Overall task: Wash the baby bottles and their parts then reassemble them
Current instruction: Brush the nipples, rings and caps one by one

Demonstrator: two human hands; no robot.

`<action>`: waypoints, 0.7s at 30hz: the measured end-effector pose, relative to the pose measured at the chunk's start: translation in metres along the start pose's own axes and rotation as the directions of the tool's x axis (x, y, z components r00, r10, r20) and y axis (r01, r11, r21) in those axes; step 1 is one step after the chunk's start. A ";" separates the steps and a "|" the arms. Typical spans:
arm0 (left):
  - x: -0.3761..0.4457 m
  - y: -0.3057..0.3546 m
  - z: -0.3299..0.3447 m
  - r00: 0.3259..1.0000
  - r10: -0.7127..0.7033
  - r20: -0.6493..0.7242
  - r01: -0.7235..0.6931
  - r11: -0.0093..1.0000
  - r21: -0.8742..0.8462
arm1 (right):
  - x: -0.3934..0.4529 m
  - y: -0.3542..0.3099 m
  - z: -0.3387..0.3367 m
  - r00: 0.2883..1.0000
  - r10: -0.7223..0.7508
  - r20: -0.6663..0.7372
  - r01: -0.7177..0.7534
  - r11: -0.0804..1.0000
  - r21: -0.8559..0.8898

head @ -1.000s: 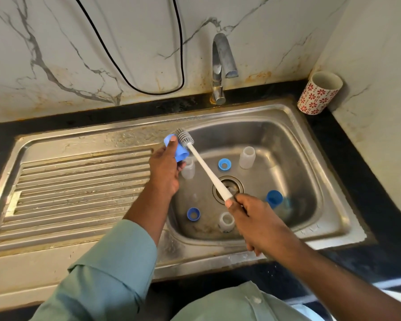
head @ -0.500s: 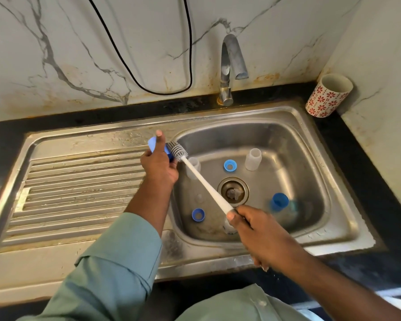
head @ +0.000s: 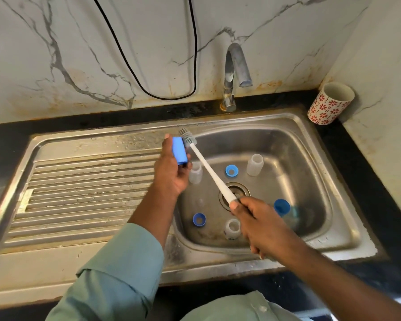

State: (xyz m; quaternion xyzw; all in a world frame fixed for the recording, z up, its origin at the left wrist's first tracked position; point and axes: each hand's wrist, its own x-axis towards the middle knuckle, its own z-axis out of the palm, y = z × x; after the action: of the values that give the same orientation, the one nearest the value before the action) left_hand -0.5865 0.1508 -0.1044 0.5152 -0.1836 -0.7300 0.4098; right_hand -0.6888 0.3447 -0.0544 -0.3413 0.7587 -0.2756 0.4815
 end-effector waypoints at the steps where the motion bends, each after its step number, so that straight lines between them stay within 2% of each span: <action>1: 0.001 0.007 -0.005 1.000 0.014 -0.002 -0.014 0.998 0.059 | -0.006 0.005 -0.003 1.000 0.004 0.025 -0.004 1.000 0.007; 5: 0.002 0.035 -0.026 0.976 0.009 0.219 -0.088 0.931 0.355 | -0.012 0.017 -0.023 0.998 -0.019 0.053 0.019 1.000 -0.011; 8: 0.004 0.053 -0.033 0.968 0.038 0.247 -0.151 0.876 0.457 | -0.011 0.021 -0.030 0.992 -0.115 0.051 0.118 0.990 -0.072; 12: 0.000 0.059 -0.037 0.924 -0.070 0.377 -0.189 0.772 0.607 | -0.010 0.021 -0.030 0.988 -0.150 0.040 0.153 0.983 -0.099; 16: 0.001 0.061 -0.035 0.951 0.020 0.307 -0.184 0.837 0.515 | -0.013 0.022 -0.029 0.985 -0.164 0.061 0.169 0.981 -0.090; 19: -0.006 0.052 -0.027 0.933 -0.023 0.360 -0.197 0.804 0.561 | -0.015 0.023 -0.028 0.990 -0.136 0.035 0.138 0.989 -0.048; 21: -0.008 0.045 -0.021 0.944 0.011 0.330 -0.184 0.847 0.499 | -0.016 0.023 -0.031 0.991 -0.135 0.021 0.136 0.989 -0.059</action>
State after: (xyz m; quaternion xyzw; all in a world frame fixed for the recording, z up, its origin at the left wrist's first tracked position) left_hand -0.5478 0.1336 -0.0773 0.4738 -0.4644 -0.7028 0.2565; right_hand -0.7179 0.3746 -0.0512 -0.4089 0.7376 -0.2818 0.4576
